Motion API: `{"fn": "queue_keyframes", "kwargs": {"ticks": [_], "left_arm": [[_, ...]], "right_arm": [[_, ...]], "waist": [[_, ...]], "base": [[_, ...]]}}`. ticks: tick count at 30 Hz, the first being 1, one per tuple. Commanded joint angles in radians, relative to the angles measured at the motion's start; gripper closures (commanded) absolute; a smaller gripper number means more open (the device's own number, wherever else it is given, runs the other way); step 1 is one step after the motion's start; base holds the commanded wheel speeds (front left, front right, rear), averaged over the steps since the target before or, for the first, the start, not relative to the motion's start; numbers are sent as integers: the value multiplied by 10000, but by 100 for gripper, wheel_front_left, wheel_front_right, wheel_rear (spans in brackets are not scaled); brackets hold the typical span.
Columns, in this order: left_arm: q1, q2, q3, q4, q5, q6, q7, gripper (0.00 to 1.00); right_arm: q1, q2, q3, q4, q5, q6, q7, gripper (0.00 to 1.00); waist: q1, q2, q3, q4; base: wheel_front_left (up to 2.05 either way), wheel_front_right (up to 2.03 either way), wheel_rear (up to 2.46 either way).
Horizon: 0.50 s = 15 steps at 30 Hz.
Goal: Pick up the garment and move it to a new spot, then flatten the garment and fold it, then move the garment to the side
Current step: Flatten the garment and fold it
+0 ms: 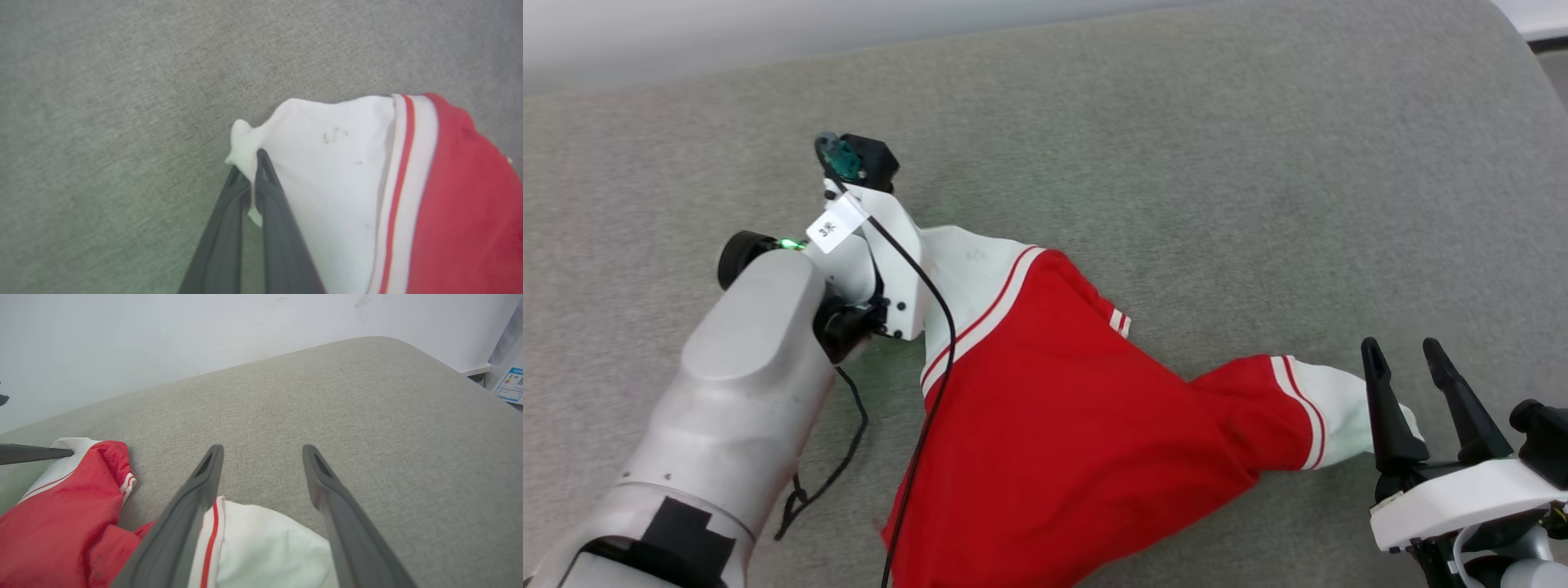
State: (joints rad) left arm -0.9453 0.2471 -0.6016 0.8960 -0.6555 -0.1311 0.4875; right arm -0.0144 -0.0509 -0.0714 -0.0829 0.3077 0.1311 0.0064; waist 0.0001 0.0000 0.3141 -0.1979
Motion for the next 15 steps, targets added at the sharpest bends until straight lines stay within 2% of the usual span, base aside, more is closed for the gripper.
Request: {"fn": "queue_keyframes", "kwargs": {"ticks": [1, 5, 8, 15], "left_arm": [[-38, 226, 135, -90, 76, 94, -467, 100], [281, 395, 342, -427, 32, 366, -1258, 100], [844, 759, 584, -839, -63, 695, -1710, 100], [3203, 1726, 1379, -2679, -609, 1648, -2351, 100]], "right_arm": [[96, 14, -73, 35, -71, -7, 39, 0], [203, 11, -218, 50, -87, -7, 129, 0], [327, 11, -348, 66, -130, -7, 226, 0], [722, 11, -751, 16, -152, -7, 375, 0]], "waist": [[-1, 0, -261, 318], [-1, 0, -672, 652], [-1, 0, -986, 847], [-1, 0, -1493, 1271]], "base": [[0, 0, 0], [0, 0, 0], [0, 0, 0], [0, 0, 0]]}}
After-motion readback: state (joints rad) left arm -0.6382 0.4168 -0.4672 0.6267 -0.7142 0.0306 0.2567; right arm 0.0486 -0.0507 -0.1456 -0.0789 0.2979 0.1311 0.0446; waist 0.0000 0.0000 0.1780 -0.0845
